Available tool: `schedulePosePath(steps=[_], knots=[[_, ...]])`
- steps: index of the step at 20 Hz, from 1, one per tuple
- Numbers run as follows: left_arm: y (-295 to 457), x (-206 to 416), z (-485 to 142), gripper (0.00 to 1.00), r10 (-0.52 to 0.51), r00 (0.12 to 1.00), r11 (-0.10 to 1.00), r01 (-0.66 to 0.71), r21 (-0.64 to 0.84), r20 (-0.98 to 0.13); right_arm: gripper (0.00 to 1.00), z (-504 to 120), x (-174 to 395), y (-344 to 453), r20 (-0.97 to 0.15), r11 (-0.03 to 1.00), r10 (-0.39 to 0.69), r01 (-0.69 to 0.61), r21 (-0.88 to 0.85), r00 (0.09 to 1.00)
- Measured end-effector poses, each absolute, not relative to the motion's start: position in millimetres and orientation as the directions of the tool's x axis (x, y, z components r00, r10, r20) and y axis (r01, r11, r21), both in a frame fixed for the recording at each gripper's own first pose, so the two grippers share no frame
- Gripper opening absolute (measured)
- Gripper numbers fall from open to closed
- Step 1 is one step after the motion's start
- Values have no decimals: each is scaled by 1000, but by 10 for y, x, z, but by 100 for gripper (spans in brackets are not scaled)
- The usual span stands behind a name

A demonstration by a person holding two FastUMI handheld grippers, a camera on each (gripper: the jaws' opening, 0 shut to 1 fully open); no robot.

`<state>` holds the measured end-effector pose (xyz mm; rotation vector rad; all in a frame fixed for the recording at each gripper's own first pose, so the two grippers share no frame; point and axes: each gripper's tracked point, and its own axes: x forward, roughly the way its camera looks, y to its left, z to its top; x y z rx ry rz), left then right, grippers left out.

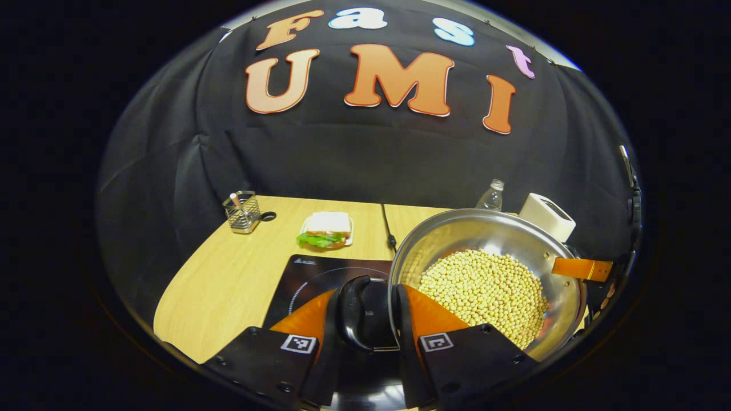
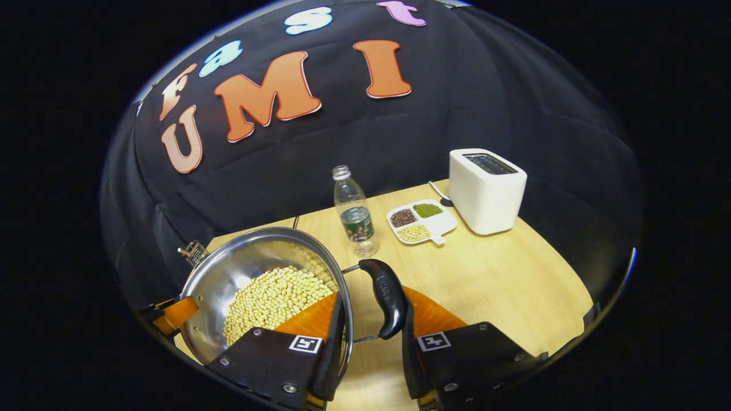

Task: First push the handle of the pot to place it horizontally, then grasp the pot with both hands and set it on the induction cooktop.

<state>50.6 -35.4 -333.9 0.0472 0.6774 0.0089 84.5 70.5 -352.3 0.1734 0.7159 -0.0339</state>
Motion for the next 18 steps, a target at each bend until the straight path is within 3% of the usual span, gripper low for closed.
schedulePosePath(steps=[2,3,5,9,16,18], knots=[[-156,515,-3368,49,36,779,999,-5,51,-626,41,-3530,860,881,-657,986,40,78,149,753],[-62,516,-3372,54,44,779,998,-11,56,-625,46,-3540,866,971,-657,986,46,71,149,752],[101,508,-3364,55,59,779,998,-26,62,-625,46,-3568,844,1120,-662,987,59,55,151,747],[410,489,-3381,49,80,771,997,-50,66,-631,46,-3650,860,1401,-669,989,76,30,145,739],[861,444,-3562,49,108,749,994,-78,75,-653,46,-3877,830,1786,-702,991,94,1,134,706],[960,434,-3609,55,109,743,994,-80,74,-660,47,-3949,809,1881,-713,991,99,-8,130,694]])
